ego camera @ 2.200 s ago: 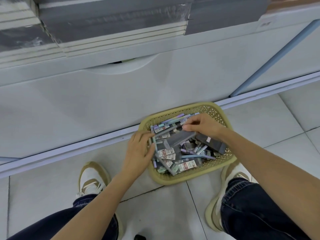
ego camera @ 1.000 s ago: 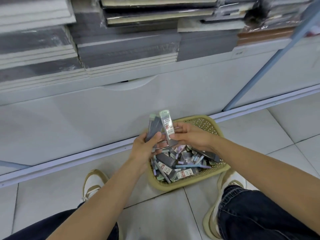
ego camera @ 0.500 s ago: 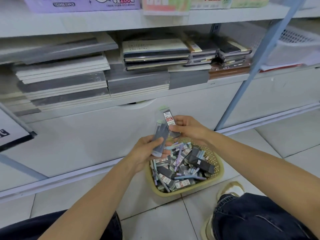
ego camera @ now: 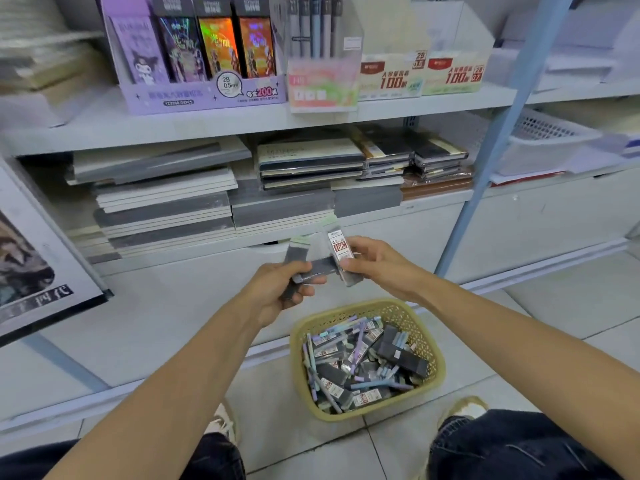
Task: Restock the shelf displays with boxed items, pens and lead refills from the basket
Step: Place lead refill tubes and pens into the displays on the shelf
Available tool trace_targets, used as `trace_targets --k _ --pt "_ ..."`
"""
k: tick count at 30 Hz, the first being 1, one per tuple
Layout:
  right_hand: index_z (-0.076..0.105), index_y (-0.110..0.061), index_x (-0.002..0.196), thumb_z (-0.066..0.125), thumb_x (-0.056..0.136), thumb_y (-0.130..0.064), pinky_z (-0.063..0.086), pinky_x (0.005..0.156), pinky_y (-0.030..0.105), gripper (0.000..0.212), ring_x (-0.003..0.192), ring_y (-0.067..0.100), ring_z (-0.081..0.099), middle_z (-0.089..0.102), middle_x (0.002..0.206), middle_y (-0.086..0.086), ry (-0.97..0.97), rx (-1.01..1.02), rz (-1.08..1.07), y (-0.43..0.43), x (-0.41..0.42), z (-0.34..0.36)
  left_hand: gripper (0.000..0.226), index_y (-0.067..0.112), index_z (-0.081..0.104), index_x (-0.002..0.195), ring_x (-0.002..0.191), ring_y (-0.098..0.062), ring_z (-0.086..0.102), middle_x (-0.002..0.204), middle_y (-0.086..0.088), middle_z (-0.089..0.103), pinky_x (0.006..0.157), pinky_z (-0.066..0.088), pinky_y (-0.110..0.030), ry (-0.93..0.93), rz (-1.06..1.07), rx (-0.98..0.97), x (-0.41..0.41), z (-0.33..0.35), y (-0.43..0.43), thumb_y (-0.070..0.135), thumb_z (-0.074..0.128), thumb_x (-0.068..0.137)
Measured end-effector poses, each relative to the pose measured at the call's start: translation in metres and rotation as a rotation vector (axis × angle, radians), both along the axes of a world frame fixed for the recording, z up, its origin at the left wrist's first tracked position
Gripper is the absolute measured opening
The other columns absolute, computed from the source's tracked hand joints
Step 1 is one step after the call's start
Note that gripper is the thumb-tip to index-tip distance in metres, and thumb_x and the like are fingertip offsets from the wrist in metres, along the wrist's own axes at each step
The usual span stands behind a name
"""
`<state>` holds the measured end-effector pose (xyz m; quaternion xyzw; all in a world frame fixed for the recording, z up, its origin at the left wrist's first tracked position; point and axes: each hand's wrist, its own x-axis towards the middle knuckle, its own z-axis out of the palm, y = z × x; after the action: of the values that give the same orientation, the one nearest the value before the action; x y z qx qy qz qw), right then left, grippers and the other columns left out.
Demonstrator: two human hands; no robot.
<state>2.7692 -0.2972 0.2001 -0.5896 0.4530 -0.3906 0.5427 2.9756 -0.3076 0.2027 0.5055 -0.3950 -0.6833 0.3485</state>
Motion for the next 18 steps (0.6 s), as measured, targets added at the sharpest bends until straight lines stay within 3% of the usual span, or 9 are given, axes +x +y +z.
trace_targets --k 4,6,9,12,15,18 --pt "0.057 0.008 0.119 0.052 0.095 0.0 0.05 0.07 0.019 0.025 0.074 0.012 0.059 0.063 0.085 0.004 -0.168 0.101 -0.08 0.001 0.009 -0.002 0.017 0.012 0.066 0.101 0.05 -0.013 0.062 0.092 -0.012 0.075 0.041 0.044 -0.017 0.218 0.077 0.053 0.004 0.008 0.002 0.026 0.064 0.09" --pt "0.06 0.008 0.11 0.05 0.096 0.002 0.053 0.07 0.019 0.018 0.069 0.012 0.062 0.062 0.079 0.006 -0.307 0.208 -0.123 0.0 0.009 0.0 0.016 0.008 0.064 0.103 0.062 -0.015 0.068 0.098 -0.01 0.071 0.045 0.045 -0.018 0.32 0.107 -0.012 0.003 0.008 0.003 0.01 0.065 0.088" --pt "0.063 0.006 0.103 0.052 0.095 0.001 0.057 0.074 0.019 0.015 0.066 0.012 0.065 0.064 0.079 0.009 -0.447 0.321 -0.142 -0.002 0.006 0.004 0.028 0.004 0.059 0.111 0.072 -0.016 0.07 0.103 -0.007 0.07 0.049 0.045 -0.018 0.359 0.11 -0.158 0.0 0.006 0.004 -0.007 0.061 0.086" --pt "0.063 0.006 0.106 0.055 0.092 -0.003 0.057 0.073 0.019 0.019 0.069 0.012 0.066 0.064 0.093 0.014 -0.492 0.4 -0.079 -0.003 0.004 0.015 0.032 0.008 0.058 0.111 0.067 -0.013 0.065 0.102 -0.008 0.07 0.053 0.045 -0.018 0.356 0.112 -0.304 -0.004 0.009 0.001 0.006 0.068 0.08" --pt "0.057 0.004 0.121 0.057 0.09 -0.02 0.059 0.068 0.024 0.039 0.085 0.021 0.071 0.065 0.11 0.018 -0.457 0.446 0.033 -0.003 0.0 0.024 0.029 0.008 0.063 0.097 0.058 -0.011 0.056 0.078 -0.004 0.067 0.053 0.044 -0.018 0.266 0.184 -0.368 -0.009 0.015 -0.004 0.018 0.075 0.072" --pt "0.05 -0.008 0.134 0.046 0.1 -0.027 0.056 0.088 0.047 0.039 0.115 0.037 0.062 0.064 0.12 0.013 -0.344 0.383 0.13 -0.007 -0.006 0.028 0.02 0.006 0.066 0.09 0.05 -0.008 0.052 0.063 -0.002 0.064 0.048 0.042 -0.017 0.129 0.266 -0.396 -0.014 0.021 -0.011 0.018 0.077 0.078"
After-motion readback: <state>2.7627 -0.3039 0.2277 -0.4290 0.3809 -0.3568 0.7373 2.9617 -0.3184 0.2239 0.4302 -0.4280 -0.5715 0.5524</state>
